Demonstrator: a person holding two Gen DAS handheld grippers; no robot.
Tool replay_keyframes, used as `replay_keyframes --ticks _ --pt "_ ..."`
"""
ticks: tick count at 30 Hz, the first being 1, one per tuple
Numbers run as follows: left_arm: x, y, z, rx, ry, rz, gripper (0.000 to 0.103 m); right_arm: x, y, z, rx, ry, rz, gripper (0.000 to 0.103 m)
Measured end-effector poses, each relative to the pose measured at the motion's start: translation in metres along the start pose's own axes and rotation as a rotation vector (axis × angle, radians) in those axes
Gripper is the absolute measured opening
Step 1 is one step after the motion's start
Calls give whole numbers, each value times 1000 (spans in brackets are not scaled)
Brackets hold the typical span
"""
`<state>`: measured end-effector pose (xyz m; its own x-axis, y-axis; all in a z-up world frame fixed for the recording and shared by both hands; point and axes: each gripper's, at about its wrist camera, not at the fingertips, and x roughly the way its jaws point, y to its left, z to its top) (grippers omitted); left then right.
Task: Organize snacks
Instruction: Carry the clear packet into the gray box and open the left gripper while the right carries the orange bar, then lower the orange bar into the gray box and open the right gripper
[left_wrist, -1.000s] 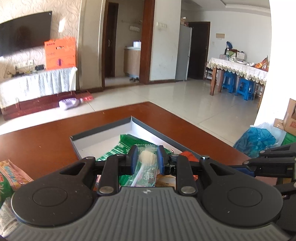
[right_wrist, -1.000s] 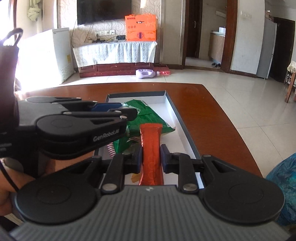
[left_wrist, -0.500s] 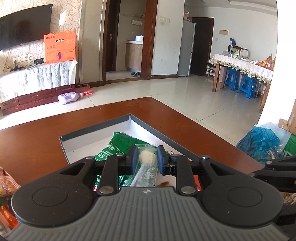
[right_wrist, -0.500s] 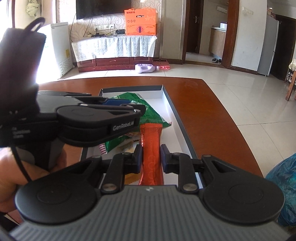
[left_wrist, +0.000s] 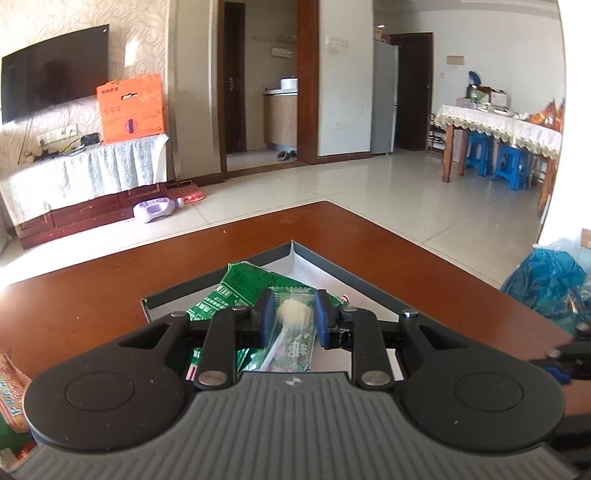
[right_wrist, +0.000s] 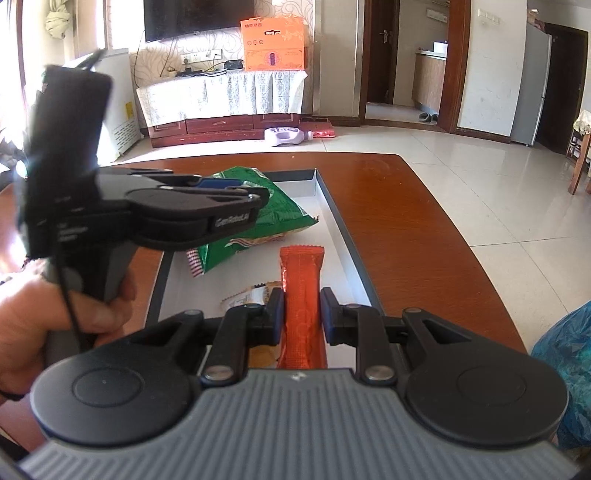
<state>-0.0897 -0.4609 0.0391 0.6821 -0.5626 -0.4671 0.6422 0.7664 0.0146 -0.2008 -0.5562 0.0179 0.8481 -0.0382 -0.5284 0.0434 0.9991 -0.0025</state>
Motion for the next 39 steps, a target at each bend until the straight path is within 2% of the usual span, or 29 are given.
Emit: replay_keyframes --ticks 7,10,13,16,18,19,20,23,30,39 --pt "-28 2 -15 16 -8 -48 28 2 2 -4 18 -9 -10 24" --pt "-39 2 -25 12 -27 -100 28 0 0 -5 31 -10 -14 24" --pt "-41 3 -27 -22 -51 -136 29 -1 1 -3 40 -14 -15 24" --pt "-38 -1 -24 -46 -57 -140 30 -2 3 -3 34 -17 -19 24" --pt "-37 -8 -23 -39 -46 -123 51 0 4 -4 32 -12 -23 24" --pt "-39 -12 -24 -26 -48 -111 74 0 3 -5 33 -9 -22 24" --pt "-43 -15 -25 -7 -64 -94 85 1 3 -4 34 -6 -21 24" --pt "-48 -21 -27 41 -73 -85 85 4 3 -3 39 -6 -17 24" --pt "-59 -11 -33 17 -59 -60 85 7 10 -5 20 -13 -3 24" --pt "-123 4 -45 -8 -110 -3 86 11 15 -7 6 -20 3 24"
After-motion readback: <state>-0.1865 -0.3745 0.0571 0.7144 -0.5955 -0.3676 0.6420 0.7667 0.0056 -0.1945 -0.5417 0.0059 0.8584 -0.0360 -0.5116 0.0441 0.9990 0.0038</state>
